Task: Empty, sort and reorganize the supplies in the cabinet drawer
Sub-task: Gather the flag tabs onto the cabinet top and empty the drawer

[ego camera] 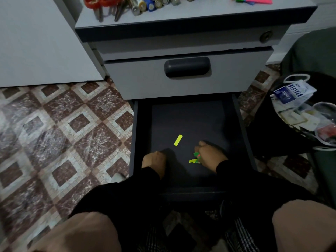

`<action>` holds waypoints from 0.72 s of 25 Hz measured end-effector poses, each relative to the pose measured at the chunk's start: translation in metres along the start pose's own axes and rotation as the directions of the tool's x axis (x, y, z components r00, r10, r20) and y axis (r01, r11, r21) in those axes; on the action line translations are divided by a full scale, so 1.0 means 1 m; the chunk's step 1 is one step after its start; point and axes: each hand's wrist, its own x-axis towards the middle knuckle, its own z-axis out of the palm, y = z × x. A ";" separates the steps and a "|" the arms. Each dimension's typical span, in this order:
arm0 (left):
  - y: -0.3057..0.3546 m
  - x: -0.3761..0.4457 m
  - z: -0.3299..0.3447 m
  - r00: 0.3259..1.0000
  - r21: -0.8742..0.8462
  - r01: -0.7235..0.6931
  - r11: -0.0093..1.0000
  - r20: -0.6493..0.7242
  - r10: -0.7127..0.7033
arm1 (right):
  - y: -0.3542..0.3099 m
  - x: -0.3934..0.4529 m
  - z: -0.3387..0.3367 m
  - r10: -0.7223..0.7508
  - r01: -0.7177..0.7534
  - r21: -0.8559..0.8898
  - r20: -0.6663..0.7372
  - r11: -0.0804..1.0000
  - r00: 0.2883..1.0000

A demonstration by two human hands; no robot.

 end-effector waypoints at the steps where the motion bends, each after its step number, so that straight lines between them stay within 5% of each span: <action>1: -0.002 0.001 -0.002 1.000 -0.001 0.006 1.000 -0.007 -0.006 | -0.001 0.000 -0.001 -0.014 0.014 0.000 -0.007 1.000 1.000; 9: -0.017 0.008 -0.001 0.998 -0.035 -0.045 0.998 0.045 0.047 | -0.025 0.024 -0.013 -0.079 0.099 0.117 -0.163 0.988 0.983; 18: -0.018 0.002 -0.002 0.991 0.087 -0.133 0.987 0.018 0.132 | -0.024 0.029 -0.012 -0.021 0.020 -0.007 -0.135 1.000 0.991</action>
